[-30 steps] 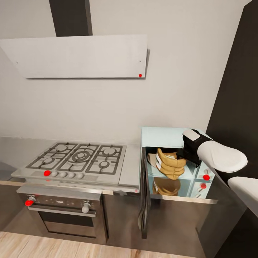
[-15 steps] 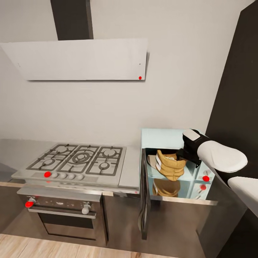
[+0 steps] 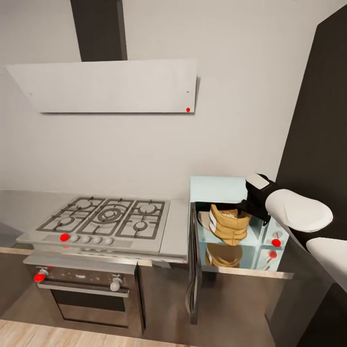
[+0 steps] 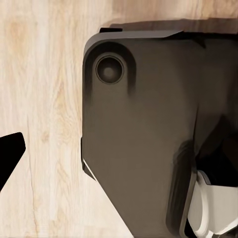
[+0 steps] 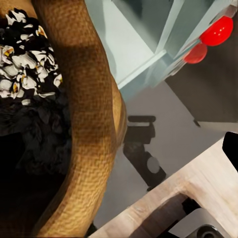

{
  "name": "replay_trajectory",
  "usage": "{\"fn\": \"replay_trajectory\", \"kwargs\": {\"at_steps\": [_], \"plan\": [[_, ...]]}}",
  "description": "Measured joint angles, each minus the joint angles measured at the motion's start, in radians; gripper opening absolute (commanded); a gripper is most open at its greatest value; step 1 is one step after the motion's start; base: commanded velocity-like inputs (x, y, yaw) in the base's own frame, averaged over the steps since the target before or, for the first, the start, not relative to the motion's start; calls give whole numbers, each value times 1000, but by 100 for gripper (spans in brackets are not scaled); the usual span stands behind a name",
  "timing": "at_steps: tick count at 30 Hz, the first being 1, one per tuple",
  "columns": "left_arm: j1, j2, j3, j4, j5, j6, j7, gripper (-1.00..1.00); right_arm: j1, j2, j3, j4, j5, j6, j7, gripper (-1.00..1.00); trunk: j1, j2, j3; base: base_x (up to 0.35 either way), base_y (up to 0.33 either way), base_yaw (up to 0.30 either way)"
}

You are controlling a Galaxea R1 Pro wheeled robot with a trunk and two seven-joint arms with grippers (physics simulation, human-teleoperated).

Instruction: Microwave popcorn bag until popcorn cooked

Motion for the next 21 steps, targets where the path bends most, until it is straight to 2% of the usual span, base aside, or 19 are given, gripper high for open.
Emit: {"fn": "replay_trajectory", "kwargs": {"at_steps": [21], "plan": [[0,0,0,0,0,0,0,100,0,0,-5,0,0,0,0,100,0,0,35,0,0,0]]}}
